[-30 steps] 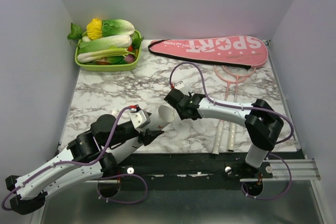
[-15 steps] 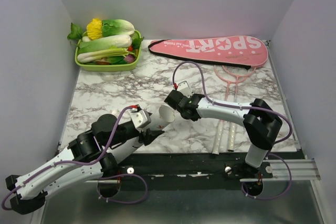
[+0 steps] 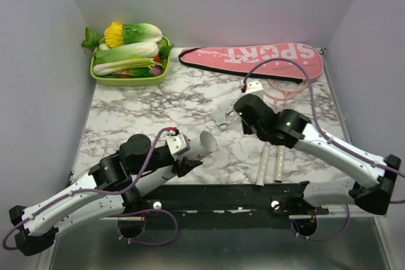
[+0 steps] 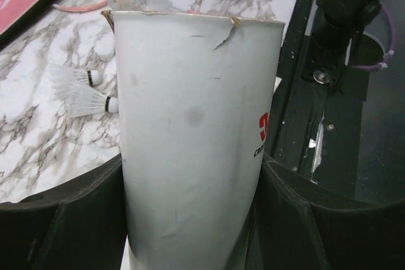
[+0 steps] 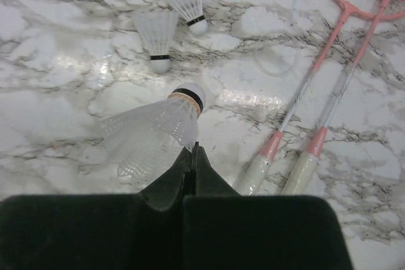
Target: Pack up the badminton gear
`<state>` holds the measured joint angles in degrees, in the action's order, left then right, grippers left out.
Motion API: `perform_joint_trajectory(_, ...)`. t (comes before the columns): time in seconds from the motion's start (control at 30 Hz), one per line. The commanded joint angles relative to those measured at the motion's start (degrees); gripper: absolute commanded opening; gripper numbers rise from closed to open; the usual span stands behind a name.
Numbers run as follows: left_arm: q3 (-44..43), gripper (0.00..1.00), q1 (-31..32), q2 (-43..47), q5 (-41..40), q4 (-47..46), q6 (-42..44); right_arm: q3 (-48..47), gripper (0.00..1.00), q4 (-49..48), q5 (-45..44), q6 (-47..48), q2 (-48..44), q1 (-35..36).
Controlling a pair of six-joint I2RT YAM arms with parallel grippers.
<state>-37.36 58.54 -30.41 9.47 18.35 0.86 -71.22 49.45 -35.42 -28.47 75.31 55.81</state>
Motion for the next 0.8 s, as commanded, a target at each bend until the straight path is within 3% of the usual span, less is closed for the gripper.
perform_joint_trajectory(0.0,0.1,0.0,-0.2,-4.0,7.0,-0.8,1.1,-3.1,0.01,5.0,9.4,5.1,-10.3,0.4)
perform_joint_trajectory(0.17,0.1,0.0,-0.1,-6.8,9.8,-1.6,0.9,-8.8,0.01,8.4,22.7,10.4,-18.8,0.4)
perform_joint_trajectory(0.4,0.8,0.0,0.7,-7.6,11.5,-3.0,0.7,-13.1,0.01,12.1,44.8,13.8,-20.0,0.4)
perform_joint_trajectory(0.6,1.2,0.0,1.5,-7.1,11.4,-3.1,0.8,-11.0,0.01,9.4,55.7,14.1,-19.8,0.4)
perform_joint_trajectory(0.77,1.5,0.0,1.6,-6.4,11.6,-3.5,0.6,-10.3,0.01,7.8,57.4,14.2,-17.9,0.4)
